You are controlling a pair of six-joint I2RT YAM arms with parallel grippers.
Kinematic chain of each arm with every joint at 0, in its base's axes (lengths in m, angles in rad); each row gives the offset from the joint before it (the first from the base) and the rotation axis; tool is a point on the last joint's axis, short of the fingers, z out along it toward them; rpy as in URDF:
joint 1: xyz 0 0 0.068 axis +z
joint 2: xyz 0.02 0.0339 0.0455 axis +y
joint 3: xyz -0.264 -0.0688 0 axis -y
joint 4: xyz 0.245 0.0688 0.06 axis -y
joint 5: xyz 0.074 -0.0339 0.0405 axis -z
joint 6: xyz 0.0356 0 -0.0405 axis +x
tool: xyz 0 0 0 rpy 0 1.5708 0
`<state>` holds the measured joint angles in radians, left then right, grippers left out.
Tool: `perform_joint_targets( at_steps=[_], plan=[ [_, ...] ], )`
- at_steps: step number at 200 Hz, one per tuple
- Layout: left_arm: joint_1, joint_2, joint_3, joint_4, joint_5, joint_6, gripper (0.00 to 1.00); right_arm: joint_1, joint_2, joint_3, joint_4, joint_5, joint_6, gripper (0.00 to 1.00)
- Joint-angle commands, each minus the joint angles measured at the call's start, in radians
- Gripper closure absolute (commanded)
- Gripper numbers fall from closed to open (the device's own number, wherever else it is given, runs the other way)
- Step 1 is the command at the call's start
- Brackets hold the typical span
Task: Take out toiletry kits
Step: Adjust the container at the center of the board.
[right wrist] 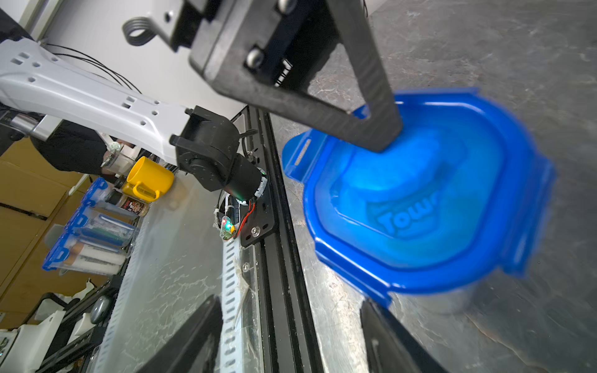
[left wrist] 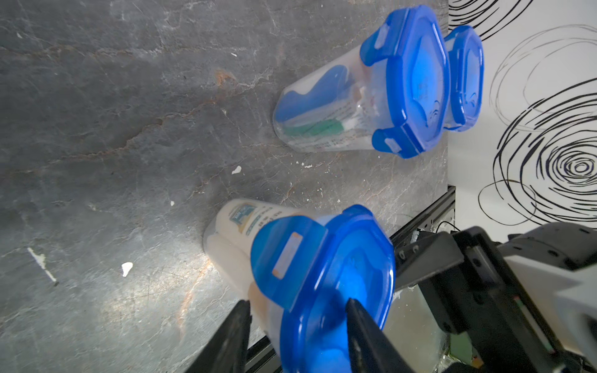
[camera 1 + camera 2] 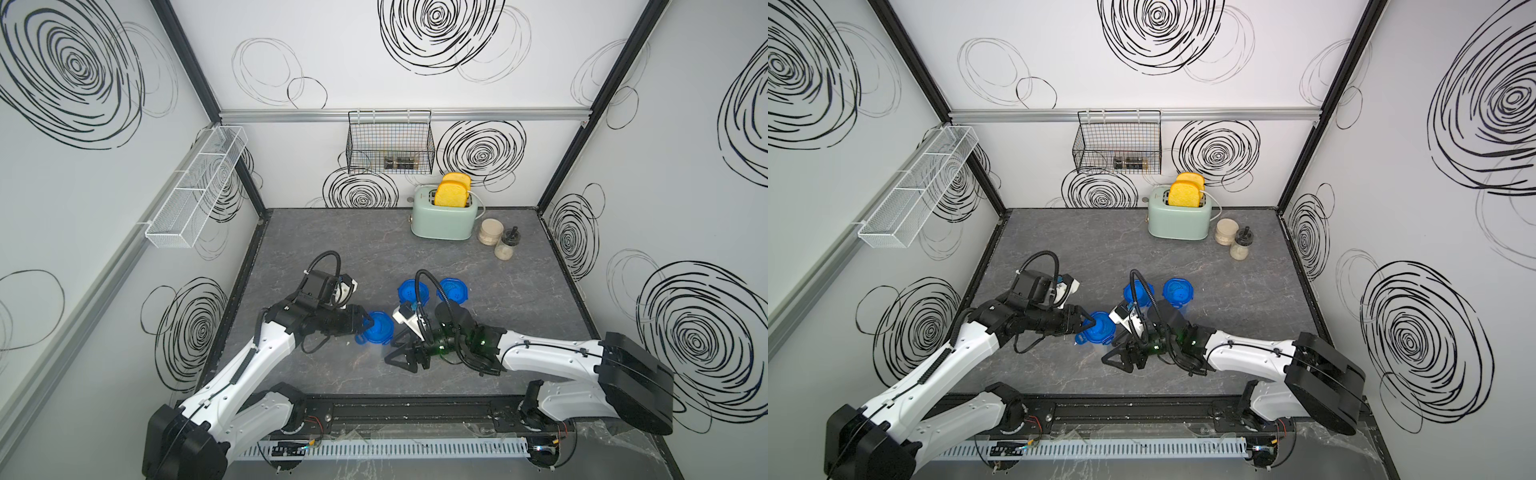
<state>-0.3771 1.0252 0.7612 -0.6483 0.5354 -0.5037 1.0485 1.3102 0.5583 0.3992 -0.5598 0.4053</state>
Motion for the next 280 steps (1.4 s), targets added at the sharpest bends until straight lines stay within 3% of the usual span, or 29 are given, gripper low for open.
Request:
perform_joint_targets(
  at_steps=[1, 86, 148, 235, 280],
  plan=[
    [0.018, 0.016, 0.029, 0.016, -0.010, 0.042, 0.49, 0.020, 0.016, 0.015, 0.045, -0.014, -0.008, 0.30],
    [0.039, -0.005, 0.073, -0.060, -0.063, 0.059, 0.44, 0.004, -0.028, -0.006, -0.026, 0.075, -0.035, 0.26],
    [0.011, -0.037, 0.058, -0.050, 0.020, 0.037, 0.47, -0.044, -0.006, 0.028, -0.036, 0.046, -0.020, 0.28],
    [0.002, -0.040, 0.092, -0.137, -0.092, 0.065, 0.44, -0.038, -0.019, 0.059, -0.137, 0.126, -0.083, 0.26],
    [-0.015, -0.054, 0.065, -0.106, -0.018, 0.042, 0.43, -0.052, -0.029, 0.086, -0.175, 0.159, -0.112, 0.24]
  ],
)
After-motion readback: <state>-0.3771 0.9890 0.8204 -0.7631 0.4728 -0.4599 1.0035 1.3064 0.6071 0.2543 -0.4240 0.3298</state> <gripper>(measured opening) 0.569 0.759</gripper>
